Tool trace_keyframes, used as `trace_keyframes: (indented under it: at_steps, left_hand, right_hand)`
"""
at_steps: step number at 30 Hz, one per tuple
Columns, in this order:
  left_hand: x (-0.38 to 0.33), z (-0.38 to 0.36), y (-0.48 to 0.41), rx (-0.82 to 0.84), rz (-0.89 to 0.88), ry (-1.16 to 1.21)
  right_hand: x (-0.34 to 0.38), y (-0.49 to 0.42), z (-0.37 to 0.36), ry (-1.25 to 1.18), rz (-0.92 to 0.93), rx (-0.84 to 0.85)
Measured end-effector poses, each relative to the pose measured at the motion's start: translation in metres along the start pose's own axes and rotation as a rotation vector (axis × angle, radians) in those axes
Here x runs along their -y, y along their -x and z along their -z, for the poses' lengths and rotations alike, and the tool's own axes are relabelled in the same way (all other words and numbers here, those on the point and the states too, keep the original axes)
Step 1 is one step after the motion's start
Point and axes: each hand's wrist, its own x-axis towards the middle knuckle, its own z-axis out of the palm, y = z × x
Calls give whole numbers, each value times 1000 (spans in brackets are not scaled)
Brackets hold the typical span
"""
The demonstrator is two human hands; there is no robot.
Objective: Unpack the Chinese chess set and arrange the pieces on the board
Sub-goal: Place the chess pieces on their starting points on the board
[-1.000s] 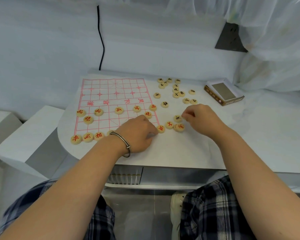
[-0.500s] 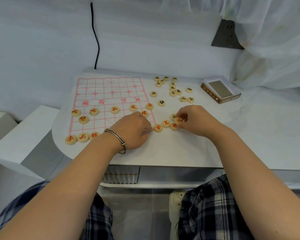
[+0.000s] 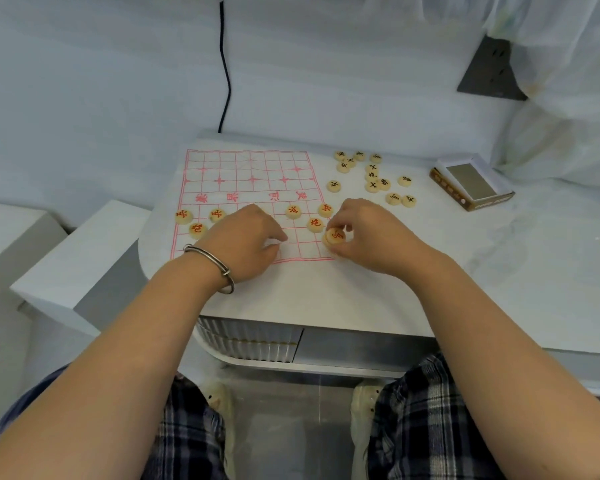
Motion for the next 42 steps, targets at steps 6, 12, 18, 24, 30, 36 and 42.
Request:
trace_keyframes:
  at_steps: [6,12,18,24,30,36,42]
  left_hand:
    - [1,-4,2,24,-50,-2]
    - [0,-8,0,83,-54,8]
    - [-6,-9,0,69,-96,-45]
    - [-9,-7,0,99,-128,-73]
    - [-10,-8,0,99,-129,-67]
    - [-11,-8,1,94,-134,-55]
    - [-12,-6,0,60,-137,-37]
  right_hand:
    - [12,-11,-20,26,75,61]
    - [18,-15,-27,20,82,122]
    - [3,-9,-8,46,6,93]
    - [6,-12,-22,67,-3,147]
    - [2,-13,-25,42,-5,141]
    - [-8,-7,-6,-70,-67,79]
    - [-35,1,8,-55,-191,37]
